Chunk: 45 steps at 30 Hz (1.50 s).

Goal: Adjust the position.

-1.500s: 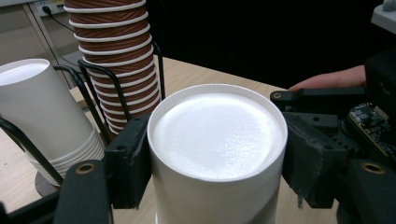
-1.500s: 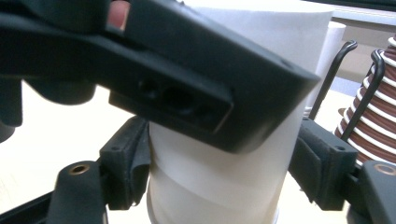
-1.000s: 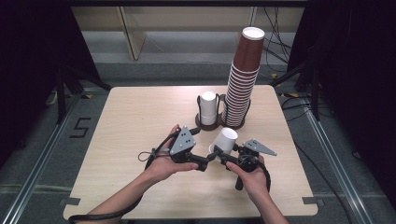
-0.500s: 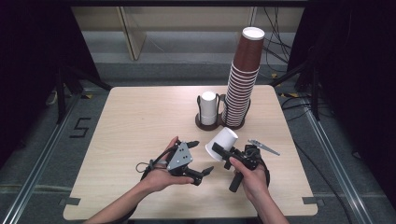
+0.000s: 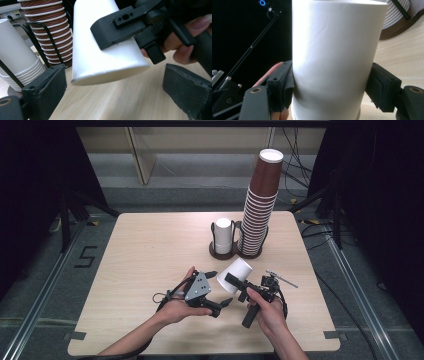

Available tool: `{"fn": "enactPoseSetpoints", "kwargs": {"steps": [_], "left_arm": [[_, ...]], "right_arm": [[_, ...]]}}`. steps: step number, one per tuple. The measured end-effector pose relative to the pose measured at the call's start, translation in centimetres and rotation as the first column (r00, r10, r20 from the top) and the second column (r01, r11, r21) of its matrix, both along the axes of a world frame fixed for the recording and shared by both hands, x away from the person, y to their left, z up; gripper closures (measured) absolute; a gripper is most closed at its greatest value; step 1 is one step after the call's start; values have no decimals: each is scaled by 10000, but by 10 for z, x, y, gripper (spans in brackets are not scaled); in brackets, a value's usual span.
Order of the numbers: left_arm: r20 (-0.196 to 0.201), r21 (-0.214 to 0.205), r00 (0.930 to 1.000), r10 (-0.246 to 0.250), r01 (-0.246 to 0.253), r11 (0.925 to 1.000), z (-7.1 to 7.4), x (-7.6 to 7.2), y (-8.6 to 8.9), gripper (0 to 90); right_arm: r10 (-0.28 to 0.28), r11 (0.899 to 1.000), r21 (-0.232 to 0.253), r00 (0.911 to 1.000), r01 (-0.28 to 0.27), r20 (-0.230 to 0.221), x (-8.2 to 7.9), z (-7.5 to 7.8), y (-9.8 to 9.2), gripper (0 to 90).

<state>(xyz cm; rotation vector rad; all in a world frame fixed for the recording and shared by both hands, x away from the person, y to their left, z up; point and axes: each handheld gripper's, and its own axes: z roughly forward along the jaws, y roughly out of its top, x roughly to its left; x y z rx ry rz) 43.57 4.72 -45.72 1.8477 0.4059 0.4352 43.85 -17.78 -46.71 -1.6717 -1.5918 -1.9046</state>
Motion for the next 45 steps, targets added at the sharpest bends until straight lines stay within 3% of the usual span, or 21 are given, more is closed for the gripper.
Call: {"fn": "enactPoseSetpoints", "kwargs": {"steps": [7,8,14,30,40,45], "left_arm": [[-81,67,10000,-28,29,10000,0,4,-6,49],[-138,73,9999,-33,34,10000,-1,5,-8,49],[-406,-217,9992,8,-16,9998,-2,8,-13,52],[-608,-242,9979,228,-243,9994,-2,11,-13,112],[-506,-281,9983,278,-292,9992,-2,10,-13,150],[-264,-135,9989,381,-385,9992,0,6,-13,228]], "right_arm": [[106,9999,131,9993,-101,-348,-1,0,4,298],[153,9999,-23,9998,-154,-135,-1,-2,4,298],[116,9999,-73,9999,-117,-103,-1,-2,5,298],[128,9999,-39,9997,-129,-193,-1,-3,5,298],[186,9998,-7,9996,-186,-205,-1,-4,4,284],[168,9998,-123,9999,-168,-43,-1,-2,4,213]]}}
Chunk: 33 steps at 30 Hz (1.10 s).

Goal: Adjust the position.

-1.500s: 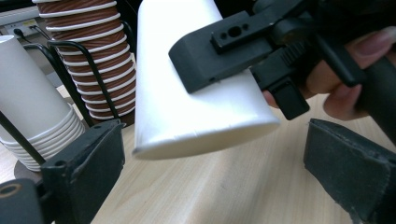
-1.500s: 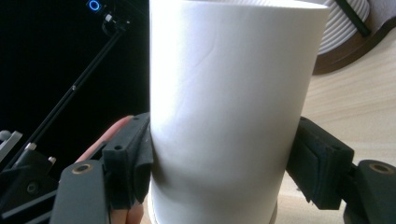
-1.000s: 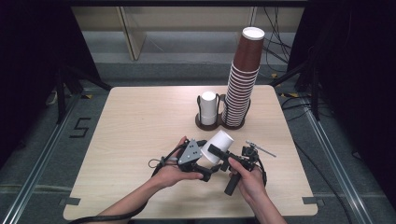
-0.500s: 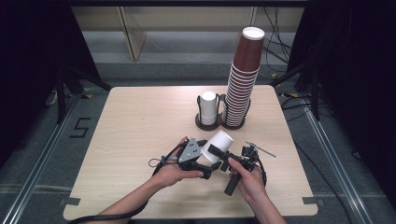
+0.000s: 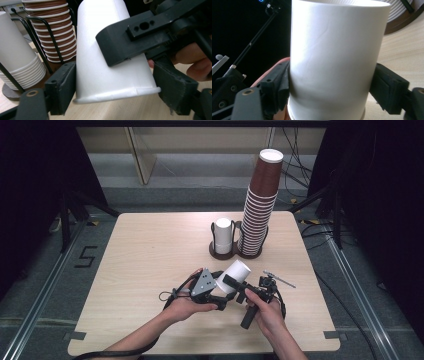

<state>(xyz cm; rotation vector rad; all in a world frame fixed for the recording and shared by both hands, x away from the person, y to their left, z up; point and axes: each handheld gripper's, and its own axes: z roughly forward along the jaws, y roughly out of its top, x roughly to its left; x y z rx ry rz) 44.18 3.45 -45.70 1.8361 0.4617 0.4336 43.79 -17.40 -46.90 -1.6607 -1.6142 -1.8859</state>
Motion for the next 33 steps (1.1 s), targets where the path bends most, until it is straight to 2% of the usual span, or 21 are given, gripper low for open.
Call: {"fn": "enactPoseSetpoints", "kwargs": {"steps": [2,3,4,5,8,9,10,13,17,18,19,20,22,24,26,28,29,31,32,33], "left_arm": [[33,-26,10000,11,-11,10000,0,0,0,242],[37,-107,10000,-8,9,9999,0,0,0,261],[37,-107,10000,-8,9,9999,0,0,0,264],[10,-204,10000,18,-18,9998,1,0,0,267],[57,-139,10000,3,-3,9999,1,0,1,273],[86,-139,10000,19,-18,9999,1,0,1,275],[110,-91,9999,31,-30,10000,2,0,1,276],[149,-52,9999,7,-6,10000,3,0,3,278],[208,-31,9998,54,-53,10000,5,1,5,280],[278,175,9996,72,-77,9998,7,1,7,280],[278,175,9996,72,-77,9998,7,1,7,281],[249,350,9996,91,-99,9993,9,0,10,281],[345,396,9994,85,-99,9992,10,-1,11,280],[346,495,9993,137,-154,9987,12,-1,16,280],[323,594,9994,127,-146,9981,13,-1,18,280],[352,641,9993,129,-152,9978,14,0,22,280],[364,740,9993,124,-151,9971,15,1,25,281],[384,786,9992,98,-128,9968,15,1,27,282],[362,892,9993,52,-84,9960,17,2,31,282],[359,930,9994,33,-66,9956,18,3,33,283]], "right_arm": [[-58,10000,1,10000,58,22,0,0,0,200],[-49,9998,-209,9999,52,158,0,2,0,166],[-49,9998,-209,9999,52,158,0,2,0,166],[55,9999,-135,10000,-55,31,-2,4,2,148],[125,9999,-81,9999,-126,-108,-3,4,3,128],[139,9998,-124,9999,-139,-13,-3,3,3,107],[146,9992,-363,9995,-136,283,-1,2,2,87],[247,9988,-440,9992,-233,328,-1,4,2,38],[307,9983,-508,9988,-288,376,-2,7,2,15],[378,9973,-644,9983,-350,437,-4,9,1,8],[378,9973,-644,9983,-350,437,-4,9,1,8],[416,9950,-941,9961,-342,775,-4,9,-1,7],[579,9932,-1055,9952,-495,783,-7,13,-2,7],[721,9869,-1517,9917,-554,1067,-8,14,-5,6],[730,9862,-1560,9919,-562,1042,-10,16,-5,5],[914,9829,-1717,9862,-671,1381,-10,17,-7,5],[1101,9749,-2095,9806,-748,1622,-11,19,-10,6],[1121,9761,-2017,9826,-810,1479,-12,19,-10,7],[1299,9664,-2429,9751,-840,1797,-11,19,-14,11],[1385,9659,-2427,9720,-903,1898,-11,19,-15,13]]}}
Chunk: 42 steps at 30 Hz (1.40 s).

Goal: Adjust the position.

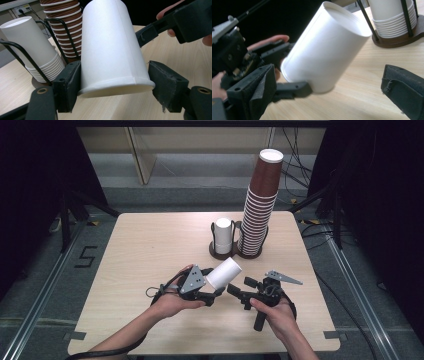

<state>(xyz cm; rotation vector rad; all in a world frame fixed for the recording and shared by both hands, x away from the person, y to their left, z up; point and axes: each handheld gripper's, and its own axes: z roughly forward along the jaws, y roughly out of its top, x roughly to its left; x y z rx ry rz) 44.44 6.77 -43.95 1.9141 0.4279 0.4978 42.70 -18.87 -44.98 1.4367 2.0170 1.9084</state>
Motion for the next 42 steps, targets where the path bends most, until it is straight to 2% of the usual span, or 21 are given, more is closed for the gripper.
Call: {"fn": "enactPoseSetpoints", "kwargs": {"steps": [10,13,18,19,20,21,22,24,26,27,31,33,34,35,36,37,38,39,40,41,42], "left_arm": [[60,535,9999,-109,106,9985,7,1,14,283],[77,867,10000,-49,42,9962,8,2,17,284],[23,1105,9999,-154,151,9938,10,2,21,284],[19,1193,9997,-246,242,9926,11,2,21,284],[78,1373,9994,-338,324,9900,11,1,22,284],[78,1373,9994,-338,324,9900,11,1,22,284],[64,1467,9992,-402,388,9884,12,1,22,284],[110,1623,9989,-451,427,9858,13,1,23,284],[155,1763,9987,-484,449,9833,13,1,24,284],[159,1835,9985,-520,482,9818,14,1,24,284],[197,2175,9969,-757,696,9736,14,0,24,284],[238,2202,9966,-784,713,9729,14,-1,24,284],[236,2488,9956,-911,824,9651,15,0,25,284],[236,2488,9956,-911,824,9651,15,0,25,284],[187,2668,9946,-1017,931,9592,16,0,26,284],[187,2668,9946,-1017,931,9592,16,0,26,284],[219,2761,9936,-1106,1003,9559,15,-1,26,284],[275,2837,9933,-1118,995,9537,15,-1,26,284],[270,2755,9934,-1119,1002,9561,15,-2,26,286],[290,2970,9918,-1241,1100,9485,15,-2,26,286],[286,3080,9911,-1303,1152,9444,15,-2,26,286]], "right_arm": [[480,9928,-1114,9983,-441,329,1,-2,-8,33],[670,9824,-1782,9959,-552,611,3,-2,-11,39],[802,9724,-2228,9958,-687,434,4,-3,-13,42],[904,9677,-2414,9939,-728,628,6,-4,-14,41],[1009,9556,-2835,9933,-808,569,6,-4,-15,43],[1009,9556,-2835,9933,-808,569,6,-4,-15,43],[1304,9431,-3184,9873,-954,905,8,-5,-15,48],[1376,9385,-3287,9877,-1059,747,7,-4,-15,50],[1694,9057,-4077,9807,-1161,972,8,-4,-17,56],[1694,9057,-4077,9807,-1161,972,8,-4,-17,56],[2249,8695,-4673,9706,-1602,857,9,-5,-17,63],[2220,8623,-4827,9710,-1531,887,9,-5,-17,65],[2390,8482,-5047,9665,-1607,940,10,-5,-17,71],[2390,8482,-5047,9665,-1607,940,10,-5,-17,71],[2658,8315,-5276,9586,-1741,1026,11,-4,-17,71],[2658,8315,-5276,9586,-1741,1026,11,-4,-17,71],[2850,8171,-5476,9520,-1806,1113,11,-4,-16,74],[2767,8201,-5419,9563,-1839,942,10,-5,-14,75],[2902,8112,-5534,9517,-1890,1003,11,-5,-14,77],[3114,7976,-5715,9432,-1931,1158,13,-4,-15,80],[3142,7956,-5703,9441,-2042,1002,12,-4,-14,83]]}}
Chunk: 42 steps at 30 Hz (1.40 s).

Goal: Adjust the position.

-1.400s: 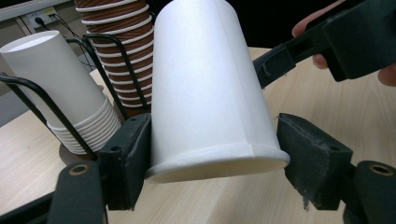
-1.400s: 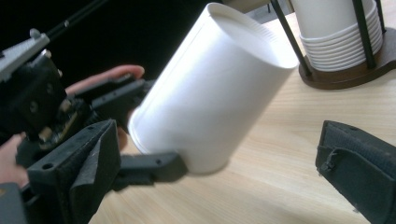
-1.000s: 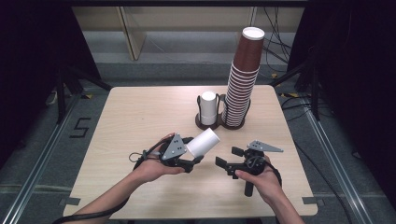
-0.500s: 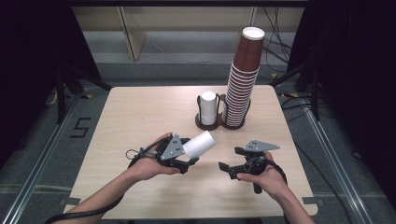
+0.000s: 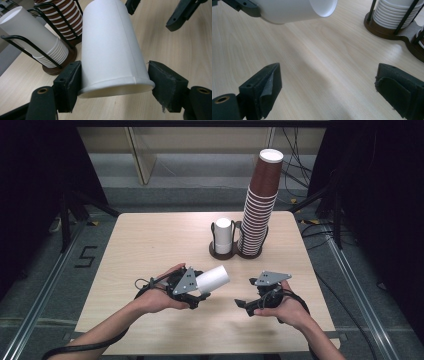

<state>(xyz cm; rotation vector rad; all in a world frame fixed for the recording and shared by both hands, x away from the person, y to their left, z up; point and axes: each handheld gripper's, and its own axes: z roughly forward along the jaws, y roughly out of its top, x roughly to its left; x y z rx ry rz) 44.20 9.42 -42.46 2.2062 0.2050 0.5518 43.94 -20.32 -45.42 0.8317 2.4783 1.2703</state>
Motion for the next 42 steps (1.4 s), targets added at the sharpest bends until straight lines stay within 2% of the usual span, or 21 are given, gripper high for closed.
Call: {"fn": "enactPoseSetpoints", "kwargs": {"steps": [3,9,10,11,12,14,15,18,20,22,27,28,31,32,34,35,37,39,40,41,42], "left_arm": [[-25,191,9998,-192,193,9996,-1,-1,0,288],[-113,507,9990,-428,433,9978,-2,-1,1,288],[-78,547,9989,-462,466,9974,-3,-1,0,288],[-90,623,9987,-500,504,9968,-3,-2,0,288],[-86,730,9980,-634,638,9953,-4,-2,0,288],[-167,902,9974,-696,708,9934,-3,-2,0,289],[-95,860,9970,-772,777,9933,-5,-2,-1,289],[-147,1113,9956,-930,941,9893,-5,-2,-2,289],[-140,1376,9930,-1174,1182,9834,-6,-4,-5,289],[-187,1468,9921,-1239,1253,9812,-7,-5,-6,291],[-262,1942,9880,-1524,1546,9687,-9,-8,-10,291],[-276,2032,9867,-1604,1627,9655,-10,-9,-12,292],[-484,2292,9812,-1868,1929,9541,-10,-10,-14,292],[-423,2477,9786,-2016,2057,9468,-11,-12,-16,292],[-454,2538,9765,-2107,2153,9430,-11,-13,-17,292],[-507,2596,9745,-2185,2241,9393,-11,-13,-18,291],[-501,2687,9728,-2260,2311,9351,-11,-13,-19,291],[-644,2780,9689,-2388,2472,9282,-11,-13,-21,291],[-652,2796,9679,-2427,2512,9267,-11,-13,-22,291],[-671,2823,9662,-2487,2575,9241,-12,-14,-22,291],[-666,2883,9642,-2565,2647,9202,-11,-14,-23,291]], "right_arm": [[381,9990,-246,9982,-370,470,2,0,1,94],[1081,9933,-466,9924,-1055,583,1,0,4,139],[1514,9871,-649,9850,-1462,832,1,0,5,146],[1514,9871,-649,9850,-1462,832,1,0,5,146],[1933,9785,-924,9762,-1845,981,2,-1,7,146],[1754,9813,-924,9820,-1687,704,-1,-1,7,147],[2269,9673,-1335,9710,-2156,759,0,-2,10,148],[2547,9571,-1603,9645,-2412,693,-1,-3,12,149],[2975,9372,-2091,9528,-2793,608,-2,-3,17,149],[3032,9315,-2325,9502,-2797,716,-3,-2,18,149],[3633,8969,-2963,9290,-3284,702,-2,1,27,149],[3833,8834,-3197,9207,-3425,727,-1,3,30,148],[3971,8745,-3355,9142,-3502,809,-1,4,33,148],[4327,8538,-3623,8966,-3739,945,0,7,38,148],[4317,8537,-3582,8984,-3780,807,0,7,39,148],[4526,8404,-3820,8856,-3845,1043,1,9,42,148],[4531,8386,-3803,8869,-3900,896,0,9,46,148],[4686,8284,-3879,8794,-4041,845,0,9,50,148],[4873,8185,-3997,8672,-4127,1024,1,10,52,148],[4910,8152,-4000,8661,-4189,937,0,10,54,148],[4831,8154,-4044,8718,-4143,809,-1,9,56,148]]}}
